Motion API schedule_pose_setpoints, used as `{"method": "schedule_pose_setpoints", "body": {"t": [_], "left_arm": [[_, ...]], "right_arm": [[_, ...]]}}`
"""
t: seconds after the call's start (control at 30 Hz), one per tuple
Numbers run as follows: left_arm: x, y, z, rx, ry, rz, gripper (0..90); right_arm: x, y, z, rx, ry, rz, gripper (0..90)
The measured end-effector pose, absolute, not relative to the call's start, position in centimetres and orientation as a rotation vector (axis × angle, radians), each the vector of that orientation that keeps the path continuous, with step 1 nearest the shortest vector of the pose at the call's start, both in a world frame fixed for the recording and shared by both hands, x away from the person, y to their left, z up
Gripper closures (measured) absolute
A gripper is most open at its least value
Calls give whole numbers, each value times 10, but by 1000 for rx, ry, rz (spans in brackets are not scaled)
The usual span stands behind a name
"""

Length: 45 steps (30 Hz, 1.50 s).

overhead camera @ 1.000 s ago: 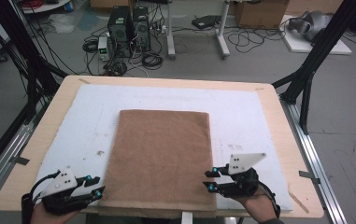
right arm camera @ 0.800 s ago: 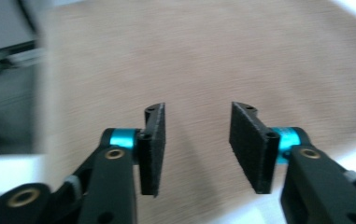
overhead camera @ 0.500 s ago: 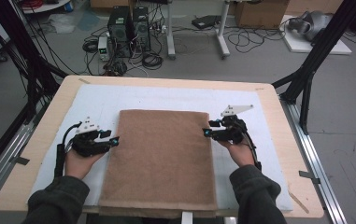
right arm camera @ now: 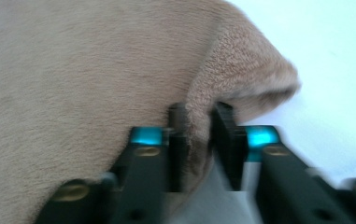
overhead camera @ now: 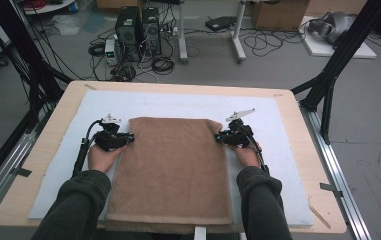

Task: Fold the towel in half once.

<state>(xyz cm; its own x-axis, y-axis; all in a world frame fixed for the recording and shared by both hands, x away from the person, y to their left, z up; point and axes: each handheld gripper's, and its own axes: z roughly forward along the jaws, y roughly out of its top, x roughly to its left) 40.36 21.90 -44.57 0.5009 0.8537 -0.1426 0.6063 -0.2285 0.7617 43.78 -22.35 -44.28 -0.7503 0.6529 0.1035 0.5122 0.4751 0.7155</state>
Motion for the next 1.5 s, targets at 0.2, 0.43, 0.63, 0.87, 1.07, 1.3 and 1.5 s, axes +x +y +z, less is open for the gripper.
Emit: {"method": "schedule_pose_setpoints", "body": {"t": [0.2, 0.43, 0.63, 0.87, 1.07, 1.3, 1.5], "left_arm": [[412, 220, -428, 1919, 1180, 477, 843], [435, 220, -384, 1865, 1153, 609, 789], [428, 232, -391, 1927, 1152, 548, 581], [383, 240, -397, 1973, 1051, 493, 522], [327, 239, -406, 2007, 960, 476, 497], [264, 238, -431, 2031, 897, 411, 497], [240, 242, -441, 2067, 861, 355, 657]], "right_arm": [[442, -223, -426, 980, 2463, 1119, 828], [460, -221, -372, 923, 2347, 1113, 716], [460, -228, -375, 1011, 2405, 1097, 506], [416, -223, -374, 897, 2478, 1153, 496], [360, -224, -381, 794, 2503, 1203, 510], [301, -221, -406, 692, 2580, 1230, 541], [281, -220, -432, 690, 2669, 1188, 618]]}}
